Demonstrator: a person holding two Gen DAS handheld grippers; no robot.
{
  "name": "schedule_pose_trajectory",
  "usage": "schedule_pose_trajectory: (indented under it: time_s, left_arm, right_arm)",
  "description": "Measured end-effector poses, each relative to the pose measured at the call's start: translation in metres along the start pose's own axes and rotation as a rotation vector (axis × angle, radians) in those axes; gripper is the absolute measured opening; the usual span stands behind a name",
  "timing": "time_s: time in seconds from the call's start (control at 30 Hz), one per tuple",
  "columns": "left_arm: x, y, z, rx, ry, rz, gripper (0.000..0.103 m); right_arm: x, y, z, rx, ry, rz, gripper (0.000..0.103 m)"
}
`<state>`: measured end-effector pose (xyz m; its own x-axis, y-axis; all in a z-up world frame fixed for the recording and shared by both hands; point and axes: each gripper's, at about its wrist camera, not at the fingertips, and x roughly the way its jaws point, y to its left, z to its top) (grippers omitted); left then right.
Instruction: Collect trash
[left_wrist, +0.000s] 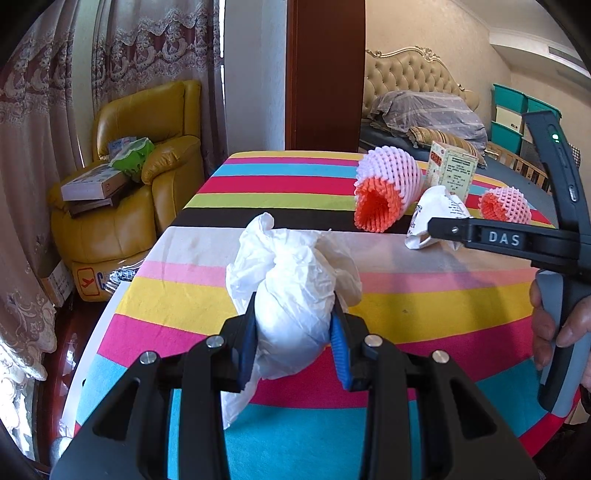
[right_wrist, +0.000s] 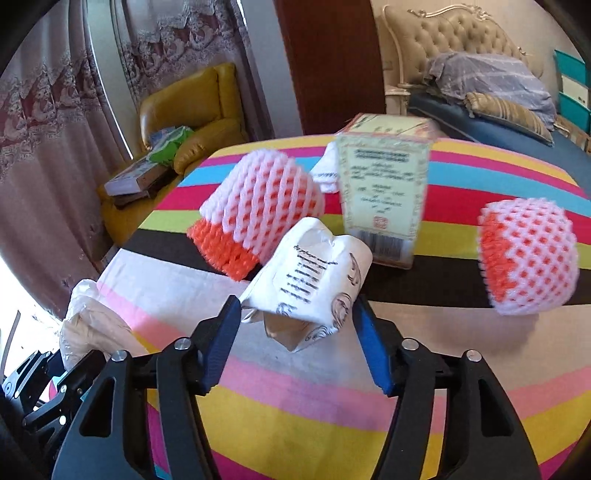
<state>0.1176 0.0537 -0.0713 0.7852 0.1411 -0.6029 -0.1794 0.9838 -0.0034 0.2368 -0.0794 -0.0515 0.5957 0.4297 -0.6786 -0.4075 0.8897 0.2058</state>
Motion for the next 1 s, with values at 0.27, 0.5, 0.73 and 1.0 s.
schedule_pose_trajectory:
  time_s: [0.27, 0.5, 0.73, 1.0]
  left_arm:
    - [0.001, -0.01, -0.003, 0.026, 0.012, -0.019, 0.034]
    - [0.0, -0.006, -0.004, 0.018, 0.014, -0.024, 0.034]
    - [0.0, -0.002, -0.007, 0.001, 0.017, -0.026, 0.034]
    - [0.001, 0.0, -0.006, -0.017, 0.017, -0.026, 0.034]
  right_arm:
    - [-0.016, -0.026, -0.012, 0.054, 0.017, -0.007, 0.034]
    - [-0.013, -0.035, -0.007, 0.172, 0.034, 0.039, 0.078]
    - [0.02, -0.02, 0.011, 0.244, 0.066, 0.041, 0.07]
    - [0.012, -0.018, 0.016, 0.169, 0.008, 0.006, 0.055]
